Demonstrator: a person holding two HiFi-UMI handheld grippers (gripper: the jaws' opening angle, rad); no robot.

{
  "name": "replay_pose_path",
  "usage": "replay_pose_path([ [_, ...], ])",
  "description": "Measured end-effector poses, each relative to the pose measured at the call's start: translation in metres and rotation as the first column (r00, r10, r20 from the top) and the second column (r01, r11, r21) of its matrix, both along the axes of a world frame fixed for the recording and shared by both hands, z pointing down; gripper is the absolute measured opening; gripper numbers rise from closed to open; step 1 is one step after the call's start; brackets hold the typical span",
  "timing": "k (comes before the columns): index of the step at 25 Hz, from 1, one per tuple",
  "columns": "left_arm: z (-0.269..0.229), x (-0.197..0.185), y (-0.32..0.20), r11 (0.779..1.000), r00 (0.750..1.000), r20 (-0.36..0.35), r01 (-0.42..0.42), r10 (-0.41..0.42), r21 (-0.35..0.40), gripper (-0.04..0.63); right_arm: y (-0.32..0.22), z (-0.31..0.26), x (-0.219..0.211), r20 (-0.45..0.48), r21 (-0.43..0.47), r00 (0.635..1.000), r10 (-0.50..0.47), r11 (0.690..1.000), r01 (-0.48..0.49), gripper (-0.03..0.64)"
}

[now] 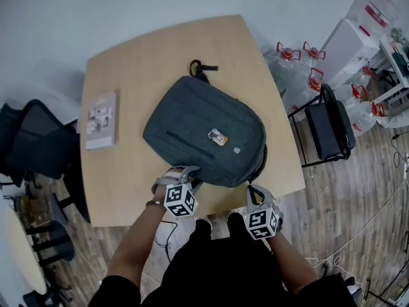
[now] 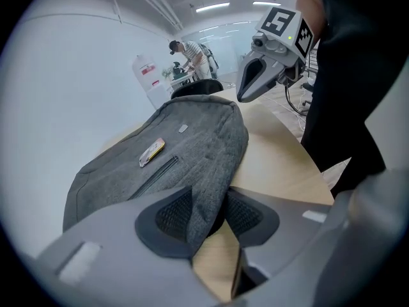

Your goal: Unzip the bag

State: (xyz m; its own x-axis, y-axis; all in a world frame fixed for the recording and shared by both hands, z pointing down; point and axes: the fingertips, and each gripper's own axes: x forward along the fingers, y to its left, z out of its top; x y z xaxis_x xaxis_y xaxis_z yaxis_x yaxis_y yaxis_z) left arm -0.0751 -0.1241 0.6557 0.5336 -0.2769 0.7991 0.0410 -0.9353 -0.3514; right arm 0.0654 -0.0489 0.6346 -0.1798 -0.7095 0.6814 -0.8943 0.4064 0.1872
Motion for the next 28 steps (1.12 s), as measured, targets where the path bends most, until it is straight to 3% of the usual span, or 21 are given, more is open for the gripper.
replay_pose_path([
  [9,-0.002,-0.001,0.0,1.0,1.0,-0.025,0.01,-0.01,0.01,0.173,-0.019,-0.011,0.011,0.052,0.056,0.995,0.091,0.994,-0.093,0.025],
  [12,-0.02,-0.001,0.005,0.997,0.989,-0.129,0.072,-0.073,-0.02,0.195,-0.023,-0.038,0.01,0.095,0.127,0.992,0.086,0.987,-0.097,0.025],
  [15,-0.047,-0.002,0.012,0.983,0.947,-0.266,0.155,-0.178,-0.102,0.189,-0.033,-0.067,0.008,0.147,0.196,0.987,0.069,0.976,-0.097,0.021],
  [17,-0.068,-0.006,0.013,0.965,0.892,-0.372,0.212,-0.257,-0.157,0.129,-0.042,-0.087,0.003,0.173,0.244,0.984,0.05,0.966,-0.092,0.018],
  [18,-0.081,-0.009,0.011,0.948,0.847,-0.431,0.249,-0.312,-0.197,0.13,-0.046,-0.096,0.001,0.181,0.264,0.983,0.041,0.96,-0.089,0.018],
  [19,-0.095,-0.013,0.007,0.925,0.786,-0.491,0.29,-0.377,-0.245,0.112,-0.048,-0.105,0.0,0.188,0.283,0.982,0.033,0.955,-0.086,0.015],
  [21,-0.126,-0.023,-0.003,0.867,0.636,-0.589,0.359,-0.498,-0.345,0.045,-0.054,-0.121,-0.004,0.201,0.318,0.979,0.017,0.945,-0.082,0.008],
  [22,-0.14,-0.027,-0.008,0.843,0.572,-0.62,0.384,-0.538,-0.377,0.025,-0.057,-0.128,-0.005,0.208,0.333,0.978,0.009,0.94,-0.08,0.008],
  [23,-0.151,-0.03,-0.013,0.825,0.524,-0.64,0.406,-0.562,-0.393,0.017,-0.06,-0.134,-0.007,0.216,0.346,0.976,0.001,0.935,-0.078,0.004],
  [25,-0.166,-0.034,-0.019,0.802,0.462,-0.665,0.446,-0.587,-0.398,0.017,-0.065,-0.148,-0.012,0.234,0.371,0.972,-0.018,0.926,-0.072,0.003],
  [28,-0.179,-0.032,-0.023,0.783,0.414,-0.689,0.492,-0.594,-0.379,0.017,-0.071,-0.167,-0.02,0.238,0.404,0.97,-0.052,0.913,-0.05,0.002],
])
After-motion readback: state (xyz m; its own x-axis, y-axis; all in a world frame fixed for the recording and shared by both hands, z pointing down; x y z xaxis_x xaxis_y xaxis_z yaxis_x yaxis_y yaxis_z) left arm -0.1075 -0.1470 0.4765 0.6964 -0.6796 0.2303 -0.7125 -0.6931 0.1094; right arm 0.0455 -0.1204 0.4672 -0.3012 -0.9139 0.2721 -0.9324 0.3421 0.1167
